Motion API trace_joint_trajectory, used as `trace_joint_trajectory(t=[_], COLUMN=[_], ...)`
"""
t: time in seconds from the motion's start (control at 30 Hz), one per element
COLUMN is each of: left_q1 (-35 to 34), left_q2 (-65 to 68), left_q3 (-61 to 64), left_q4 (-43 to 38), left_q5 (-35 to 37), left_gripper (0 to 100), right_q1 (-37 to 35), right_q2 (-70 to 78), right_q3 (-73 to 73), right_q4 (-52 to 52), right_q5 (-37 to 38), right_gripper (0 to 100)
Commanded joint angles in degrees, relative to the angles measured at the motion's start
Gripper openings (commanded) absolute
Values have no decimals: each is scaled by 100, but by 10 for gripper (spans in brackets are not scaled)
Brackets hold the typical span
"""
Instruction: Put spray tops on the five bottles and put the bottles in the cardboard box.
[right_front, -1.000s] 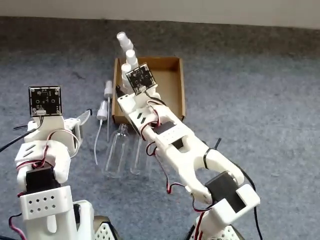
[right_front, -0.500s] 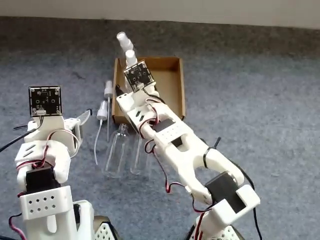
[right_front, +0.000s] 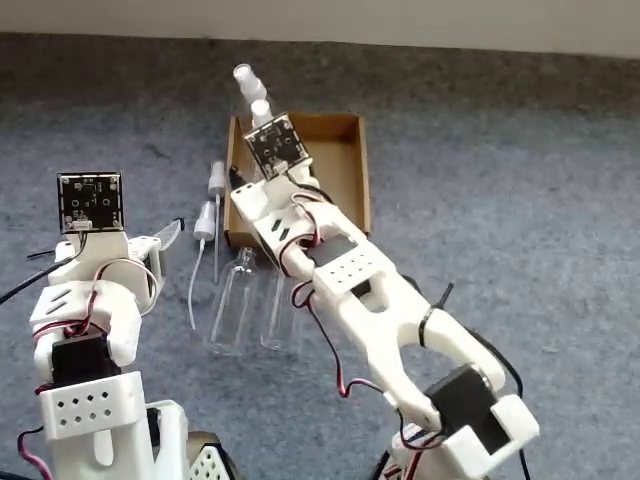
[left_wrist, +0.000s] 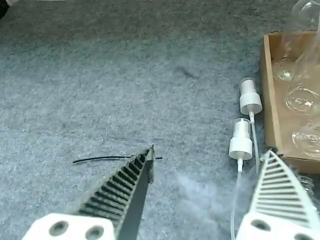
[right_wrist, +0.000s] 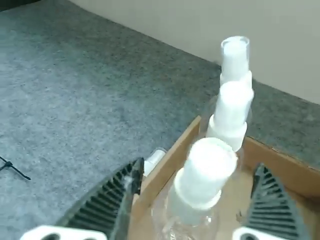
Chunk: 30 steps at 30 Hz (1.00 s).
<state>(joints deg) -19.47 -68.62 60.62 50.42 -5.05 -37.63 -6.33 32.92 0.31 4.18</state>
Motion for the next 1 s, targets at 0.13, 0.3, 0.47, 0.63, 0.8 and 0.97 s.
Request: trace_joint_trajectory(t=[0.13,0.3,0.47,0.63,0.8,0.97], left_q1=[-57,-57,-57,-57,-57,-57], left_q2=[57,57,57,57,57,57], left_q3=[-295,-251,-145,-145,-136,-136], left_q4=[-114,-123,-141,-141,-114,-105], left_q5=[9,9,9,9,9,9], left_gripper=[305,305,305,305,305,305], right_q1=[-57,-66,-330,-497,-497,-497], right_q2=[-1358,-2176,-2475,-2466,-2149,-1235], right_q3=[-347,-338,-338,-303,40,66], right_q4=[936,2070,4189,5095,5051,4884], right_q5=[62,26,0,-1468,-1705,-1820], right_gripper=[286,252,125,125,132,275])
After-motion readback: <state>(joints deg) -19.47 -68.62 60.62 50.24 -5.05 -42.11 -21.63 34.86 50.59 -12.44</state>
